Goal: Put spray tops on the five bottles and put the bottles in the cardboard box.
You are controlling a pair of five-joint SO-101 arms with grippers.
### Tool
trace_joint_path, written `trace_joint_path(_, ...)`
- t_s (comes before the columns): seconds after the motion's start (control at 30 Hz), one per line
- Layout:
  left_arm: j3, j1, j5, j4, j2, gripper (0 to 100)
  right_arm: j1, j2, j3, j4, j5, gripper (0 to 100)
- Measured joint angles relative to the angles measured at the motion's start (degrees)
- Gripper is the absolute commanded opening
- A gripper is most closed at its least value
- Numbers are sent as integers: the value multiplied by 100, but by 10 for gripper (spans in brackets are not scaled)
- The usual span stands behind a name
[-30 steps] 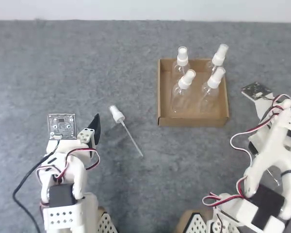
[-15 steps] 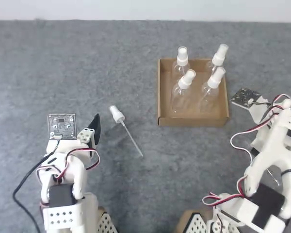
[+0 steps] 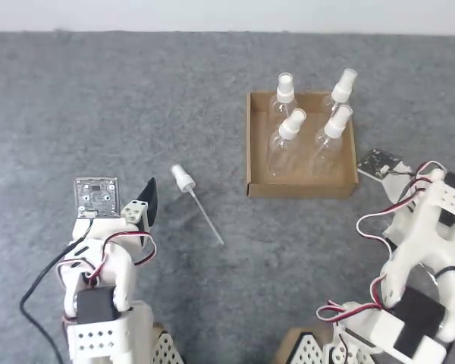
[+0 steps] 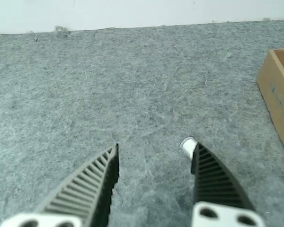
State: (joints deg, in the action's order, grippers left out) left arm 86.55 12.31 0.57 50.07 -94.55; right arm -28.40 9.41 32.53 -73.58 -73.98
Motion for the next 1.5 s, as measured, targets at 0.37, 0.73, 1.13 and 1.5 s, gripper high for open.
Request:
trace_joint_path(0.37,0,0,0,0,0,225,-132,0,651,791,308,214)
trace_joint_path(0.73,0,0,0,0,0,225,-360,9,818,1002,334,87)
trace_joint_path(1.13,-193,0,35,316,0,225,-369,132,1196,1565,1785,13)
trace_joint_path(1.5,-1125,0,44,571,580,224,-378,132,1196,1591,2848,13)
